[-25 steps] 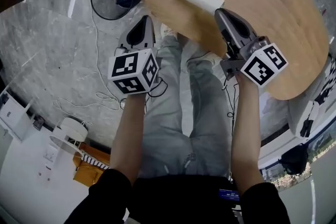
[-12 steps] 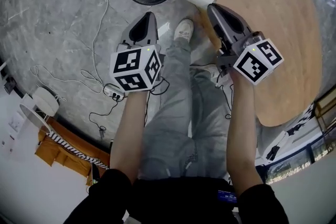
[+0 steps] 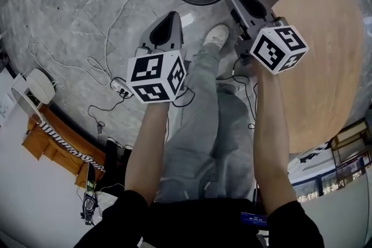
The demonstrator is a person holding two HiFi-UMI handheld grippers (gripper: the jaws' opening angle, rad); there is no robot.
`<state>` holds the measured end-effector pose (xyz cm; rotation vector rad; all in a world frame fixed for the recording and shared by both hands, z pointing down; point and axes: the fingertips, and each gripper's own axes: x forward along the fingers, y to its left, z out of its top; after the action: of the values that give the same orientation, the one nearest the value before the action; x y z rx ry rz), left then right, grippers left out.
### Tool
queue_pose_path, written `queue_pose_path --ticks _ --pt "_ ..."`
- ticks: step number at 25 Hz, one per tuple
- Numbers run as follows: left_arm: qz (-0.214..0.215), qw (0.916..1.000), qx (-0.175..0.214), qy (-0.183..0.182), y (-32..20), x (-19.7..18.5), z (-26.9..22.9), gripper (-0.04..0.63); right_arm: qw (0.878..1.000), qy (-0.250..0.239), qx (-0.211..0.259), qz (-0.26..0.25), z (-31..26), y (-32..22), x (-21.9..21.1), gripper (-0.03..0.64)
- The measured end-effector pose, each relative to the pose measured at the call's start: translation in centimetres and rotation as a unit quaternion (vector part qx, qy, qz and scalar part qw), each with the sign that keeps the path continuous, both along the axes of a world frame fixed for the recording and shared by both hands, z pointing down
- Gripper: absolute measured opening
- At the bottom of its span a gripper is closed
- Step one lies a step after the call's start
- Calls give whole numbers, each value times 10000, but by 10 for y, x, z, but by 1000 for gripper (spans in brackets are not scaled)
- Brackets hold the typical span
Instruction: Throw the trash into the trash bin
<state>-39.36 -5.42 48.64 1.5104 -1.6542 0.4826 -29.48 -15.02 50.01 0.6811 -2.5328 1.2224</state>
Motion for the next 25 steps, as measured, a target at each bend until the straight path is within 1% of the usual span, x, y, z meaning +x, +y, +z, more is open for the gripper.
queue_pose_path --ticks 1,2,3,4,6,7,8,11,13,17,19,22,24,25 --pt "-9 10000 -42 15 1 -4 3 6 9998 126 -33 -151 10 2 -9 164" --pt "-5 10000 -83 31 3 -7 6 6 9992 245 -101 -290 19 6 -16 206" --pt "14 9999 -118 45 4 -9 8 6 9987 311 -169 -366 25 11 -20 203" --pt "47 9999 -142 59 6 -9 10 6 9986 319 -225 -362 26 16 -19 168" --pt "142 9997 -160 74 5 -8 10 6 9990 243 -313 -211 21 23 -8 77" --pt "190 9997 -159 74 3 -7 9 6 9991 182 -358 -132 16 27 0 48" --pt "234 9996 -152 72 1 -5 7 6 9991 110 -405 -73 11 32 8 32" --pt "379 9992 -90 75 -6 3 1 6 9986 -144 -493 110 -7 47 35 20" --pt "511 9987 -10 79 -8 13 -8 6 9980 -242 -479 327 -21 55 56 17" --pt "869 9959 218 82 -9 37 -33 6 9941 -212 -331 1013 -48 69 95 14" --pt "1074 9937 291 83 -10 46 -41 6 9901 -188 -245 1372 -59 73 108 13" --pt "1387 9899 275 69 -2 63 -53 6 9829 -162 -155 1825 -77 83 129 12" --pt "1679 9852 336 111 -5 85 -66 6 9740 -148 -26 2259 -97 85 154 12" --pt "1882 9811 433 152 -12 102 -77 6 9671 -134 103 2537 -112 82 173 12"
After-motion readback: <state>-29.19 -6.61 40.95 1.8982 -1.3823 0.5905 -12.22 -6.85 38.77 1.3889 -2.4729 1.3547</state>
